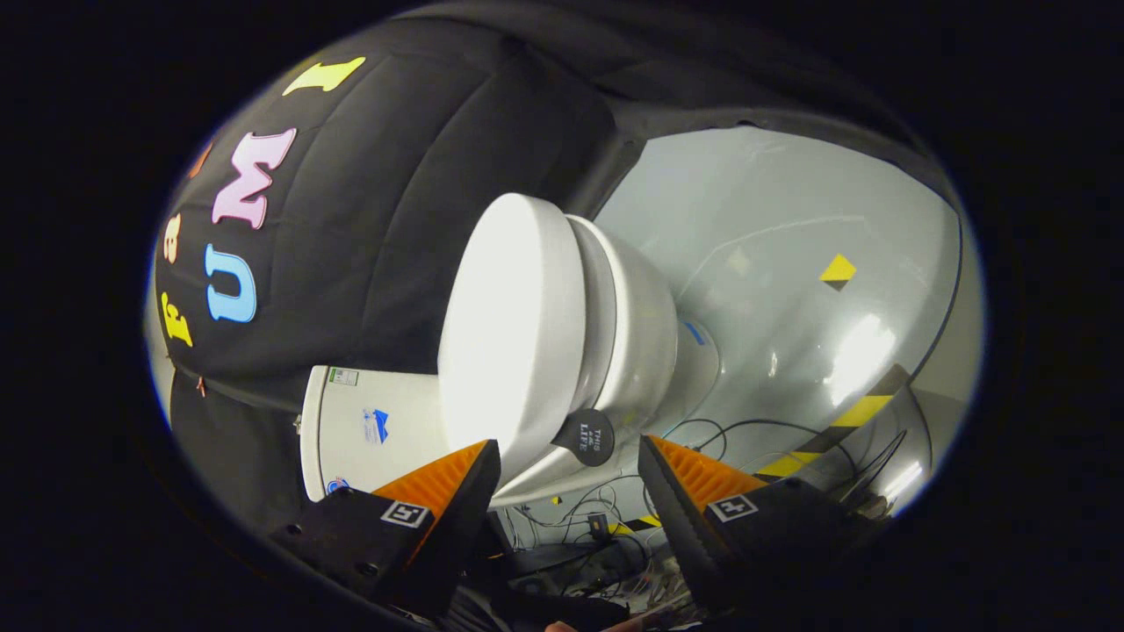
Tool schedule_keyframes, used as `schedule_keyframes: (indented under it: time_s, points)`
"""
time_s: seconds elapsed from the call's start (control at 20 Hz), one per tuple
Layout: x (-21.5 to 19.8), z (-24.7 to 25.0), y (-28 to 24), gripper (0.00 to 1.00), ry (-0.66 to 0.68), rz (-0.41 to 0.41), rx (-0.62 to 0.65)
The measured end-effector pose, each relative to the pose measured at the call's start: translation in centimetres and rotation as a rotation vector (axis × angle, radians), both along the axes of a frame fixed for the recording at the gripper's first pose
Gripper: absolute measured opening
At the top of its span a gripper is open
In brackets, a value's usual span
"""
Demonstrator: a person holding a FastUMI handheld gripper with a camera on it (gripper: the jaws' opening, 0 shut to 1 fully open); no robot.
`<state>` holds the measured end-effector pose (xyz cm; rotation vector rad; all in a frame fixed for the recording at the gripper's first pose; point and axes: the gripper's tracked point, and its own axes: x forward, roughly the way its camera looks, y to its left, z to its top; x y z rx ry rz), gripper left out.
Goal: Open the toilet lid.
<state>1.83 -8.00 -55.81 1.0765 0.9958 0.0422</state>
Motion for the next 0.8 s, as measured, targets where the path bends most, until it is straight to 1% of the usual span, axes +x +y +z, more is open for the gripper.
schedule_keyframes:
  time_s: [0.1, 0.2, 0.35, 0.45, 0.5, 0.55, 0.6, 0.65, 0.7, 0.75, 0.8]
  points:
    - [0.3, -1.2, 0.2, 0.99, 0.014, -0.026, 0.053]
    - [0.6, -2.3, 0.3, 0.96, 0.024, -0.065, 0.109]
    - [0.7, -4.0, 1.0, 0.96, 0.042, -0.084, 0.152]
    - [1.6, -4.5, 1.9, 0.71, 0.024, -0.072, 0.162]
    - [1.9, -4.1, 2.7, 0.71, 0.015, -0.056, 0.187]
    - [2.3, -4.2, 2.4, 0.71, 0.017, -0.056, 0.19]
    - [2.7, -5.0, 3.1, 0.46, 0.01, -0.049, 0.201]
    - [2.7, -4.8, 3.0, 0.46, 0.004, -0.056, 0.218]
    - [2.6, -3.5, 2.3, 0.37, -0.004, -0.07, 0.25]
    - [3.1, -4.7, 4.2, 0.29, -0.007, -0.06, 0.253]
    - [2.9, -3.9, 3.2, 0.21, -0.042, -0.049, 0.254]
